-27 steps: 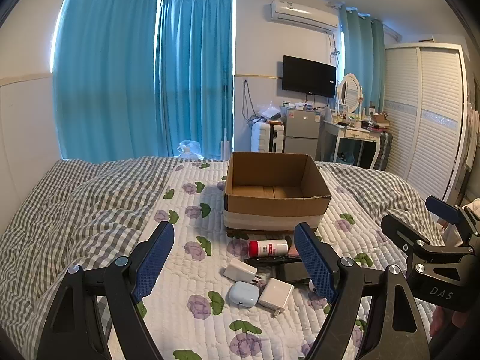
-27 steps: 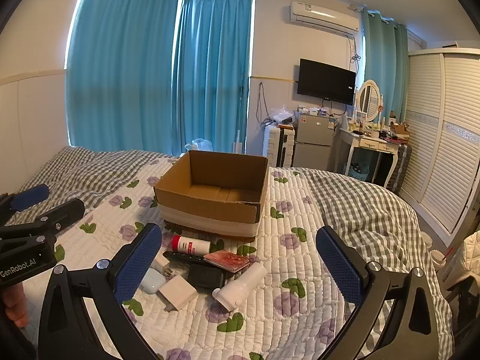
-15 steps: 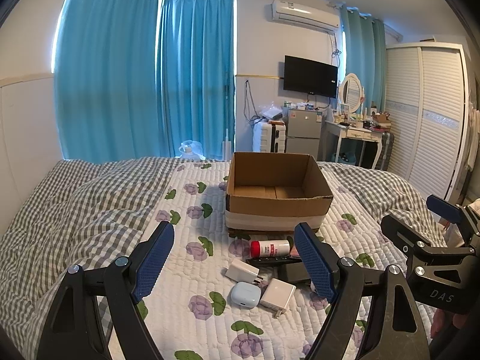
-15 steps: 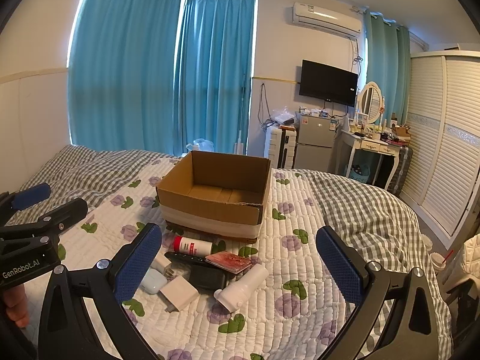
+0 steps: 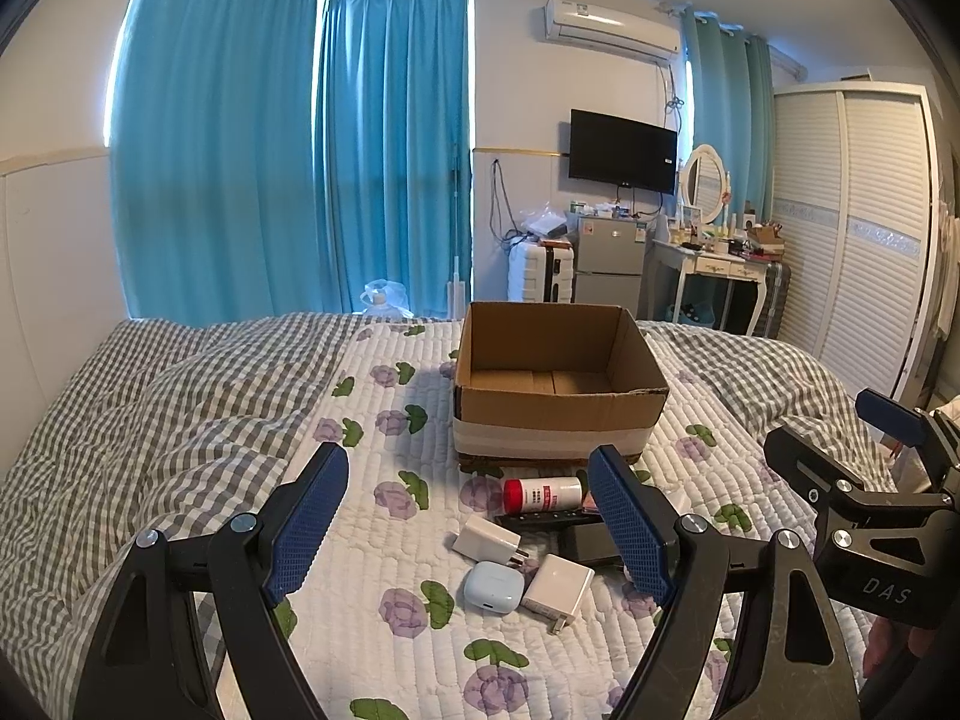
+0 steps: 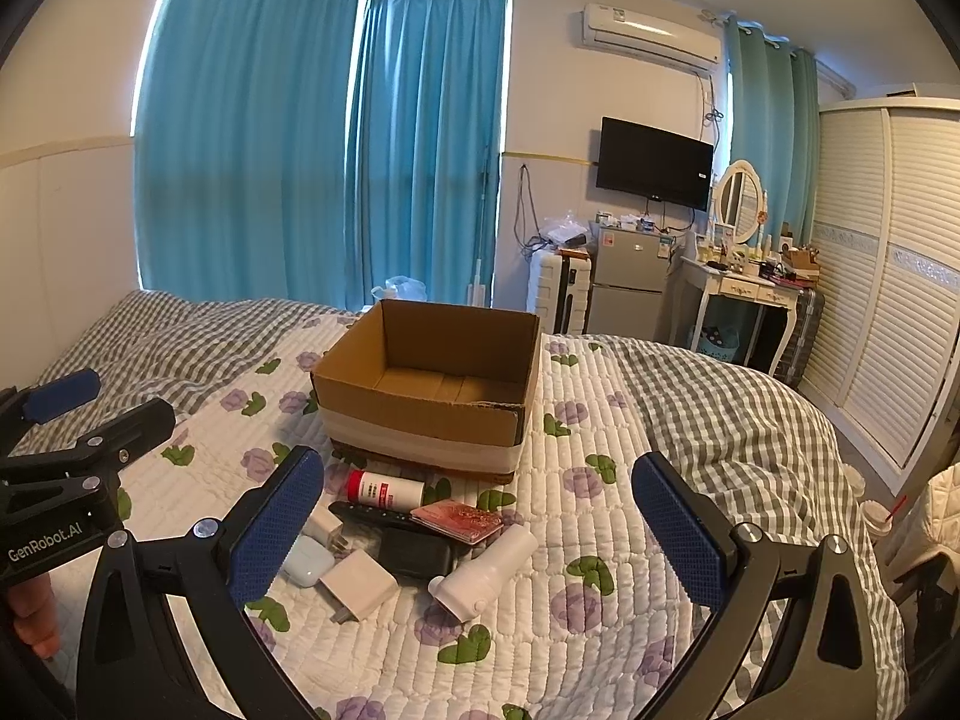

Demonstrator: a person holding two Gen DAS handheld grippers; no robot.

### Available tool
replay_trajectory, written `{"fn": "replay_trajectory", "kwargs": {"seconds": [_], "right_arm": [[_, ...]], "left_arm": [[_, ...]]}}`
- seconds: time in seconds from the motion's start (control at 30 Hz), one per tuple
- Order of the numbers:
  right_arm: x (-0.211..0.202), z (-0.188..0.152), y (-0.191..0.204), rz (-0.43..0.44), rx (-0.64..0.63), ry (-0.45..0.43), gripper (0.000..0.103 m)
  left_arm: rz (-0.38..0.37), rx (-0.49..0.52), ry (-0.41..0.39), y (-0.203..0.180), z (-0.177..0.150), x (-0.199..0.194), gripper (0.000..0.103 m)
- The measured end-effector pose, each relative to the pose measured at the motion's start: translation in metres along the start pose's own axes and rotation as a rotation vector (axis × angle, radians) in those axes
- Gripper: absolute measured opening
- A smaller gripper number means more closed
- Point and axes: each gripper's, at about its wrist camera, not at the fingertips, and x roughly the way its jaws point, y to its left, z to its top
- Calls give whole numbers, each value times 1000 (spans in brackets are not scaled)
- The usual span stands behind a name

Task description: Organize rigid objects

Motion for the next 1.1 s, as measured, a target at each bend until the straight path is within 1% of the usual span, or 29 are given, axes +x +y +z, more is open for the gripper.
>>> {"fn": "replay_trajectory", "kwargs": {"seconds": [1.1], "right_arm": [[7,-4,-1,0,4,13,103]], "left_arm": [[17,3,5,-2,-3,-1,85]]}}
